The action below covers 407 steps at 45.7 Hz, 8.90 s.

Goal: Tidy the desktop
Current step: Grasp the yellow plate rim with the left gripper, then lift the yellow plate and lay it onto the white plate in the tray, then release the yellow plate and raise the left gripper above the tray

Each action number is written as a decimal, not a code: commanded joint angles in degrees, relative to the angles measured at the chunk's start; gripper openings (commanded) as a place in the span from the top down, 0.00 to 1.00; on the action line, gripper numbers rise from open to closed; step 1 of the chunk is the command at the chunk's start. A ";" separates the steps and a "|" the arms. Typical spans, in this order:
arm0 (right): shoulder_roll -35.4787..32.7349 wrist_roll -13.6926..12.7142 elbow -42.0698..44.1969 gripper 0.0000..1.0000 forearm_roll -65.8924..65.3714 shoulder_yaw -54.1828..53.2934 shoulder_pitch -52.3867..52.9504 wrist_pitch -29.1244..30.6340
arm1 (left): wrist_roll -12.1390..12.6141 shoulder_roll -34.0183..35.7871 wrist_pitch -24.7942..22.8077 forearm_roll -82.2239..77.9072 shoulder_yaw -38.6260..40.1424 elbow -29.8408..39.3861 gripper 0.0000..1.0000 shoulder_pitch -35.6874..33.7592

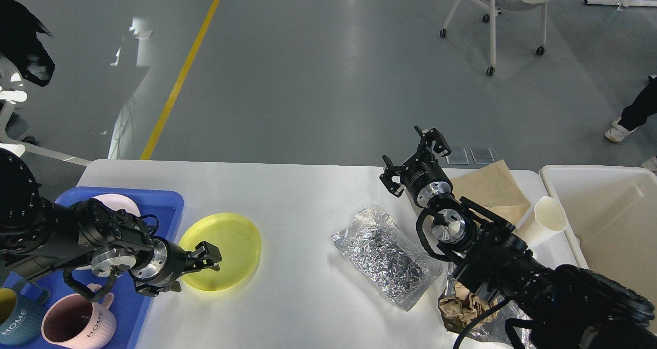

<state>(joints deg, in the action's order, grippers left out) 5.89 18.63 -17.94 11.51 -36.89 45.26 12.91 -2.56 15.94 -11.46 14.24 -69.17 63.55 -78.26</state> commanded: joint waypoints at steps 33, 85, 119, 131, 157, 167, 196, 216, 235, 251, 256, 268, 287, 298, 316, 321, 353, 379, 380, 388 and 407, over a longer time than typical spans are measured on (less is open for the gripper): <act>0.00 0.00 0.01 0.00 0.00 -0.02 0.00 0.01 | 2.91 0.40 6.89 0.62 2.28 -0.44 0.59 3.72; 0.00 0.00 0.01 0.00 0.00 -0.02 0.00 -0.08 | 4.22 8.57 -19.37 -5.53 1.06 -0.18 1.00 -12.34; 0.00 0.00 0.01 0.00 0.00 0.06 0.00 -0.08 | 6.25 19.47 -43.54 -13.27 -8.00 -1.76 1.00 -48.85; 0.00 0.00 0.01 0.00 0.00 0.06 0.00 0.01 | 5.46 22.90 -35.41 -13.27 -6.95 -11.33 1.00 -25.38; 0.00 0.00 0.01 0.00 0.00 -0.02 0.00 0.01 | 6.42 24.13 -1.38 -13.44 8.96 -18.01 1.00 5.91; 0.00 0.00 0.01 0.00 0.00 0.06 0.00 0.01 | 5.90 23.34 3.46 -13.45 10.72 -23.11 0.99 12.25; 0.00 0.00 0.01 0.00 0.00 0.06 0.00 0.01 | 6.51 22.46 3.73 -13.53 11.51 -23.20 0.04 14.18; 0.00 0.00 0.01 0.00 0.00 -0.02 0.00 0.01 | 6.42 25.54 -2.51 -13.36 24.34 -21.71 0.04 13.83; -0.09 0.00 0.01 0.00 0.00 0.06 0.00 0.01 | 5.54 30.81 -5.06 -12.48 29.34 -21.53 0.04 13.22; -0.09 0.00 0.01 0.00 0.00 0.06 0.00 0.01 | 5.46 28.97 -4.80 -5.27 81.26 -25.57 0.03 32.01; -0.09 0.00 0.01 0.00 0.00 0.06 0.00 0.01 | 5.37 22.30 -4.80 -5.62 101.12 -29.00 0.03 37.99; -0.09 0.00 0.01 0.00 0.00 0.06 0.00 0.01 | 4.14 13.50 -4.98 -5.80 120.23 -29.36 0.03 40.64; -0.09 0.00 0.01 0.00 0.00 -0.02 0.00 0.01 | 0.27 7.44 -5.50 -5.71 120.23 -29.44 0.03 37.04; -0.09 0.00 0.01 0.00 0.00 0.06 0.00 0.01 | -0.78 2.08 -5.42 -5.80 120.50 -29.71 0.03 34.58; -0.09 0.00 0.01 0.00 0.00 0.06 0.00 0.01 | -10.10 -3.11 -5.59 -5.80 119.79 -30.76 0.03 38.96; -0.09 0.00 0.01 0.00 0.00 0.06 0.00 0.01 | -10.19 -4.60 -5.68 -5.62 120.32 -31.73 0.02 40.81; -0.09 0.00 0.01 0.00 0.00 0.06 0.00 0.01 | -10.19 -6.10 -5.77 -5.45 120.41 -33.49 0.02 40.46; -0.09 0.00 0.01 0.00 0.00 0.06 0.00 0.01 | -10.19 -6.10 -5.86 -5.45 120.50 -33.40 0.02 40.55; -0.09 0.00 0.01 0.00 0.00 0.06 0.00 0.01 | -10.10 -6.10 -5.86 -5.45 120.50 -33.40 0.02 40.55; -0.09 0.00 0.01 0.00 0.00 0.06 0.00 0.01 | -10.19 -5.93 -5.77 -5.45 120.41 -33.40 0.02 40.55; -0.09 0.00 0.01 0.00 0.00 0.06 0.00 0.01 | -10.28 -4.70 -5.77 -5.54 120.41 -33.49 0.02 40.73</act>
<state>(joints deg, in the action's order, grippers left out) 5.80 18.63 -17.93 11.51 -36.83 45.26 12.91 -12.76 10.88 -17.23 8.79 51.24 30.06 -37.62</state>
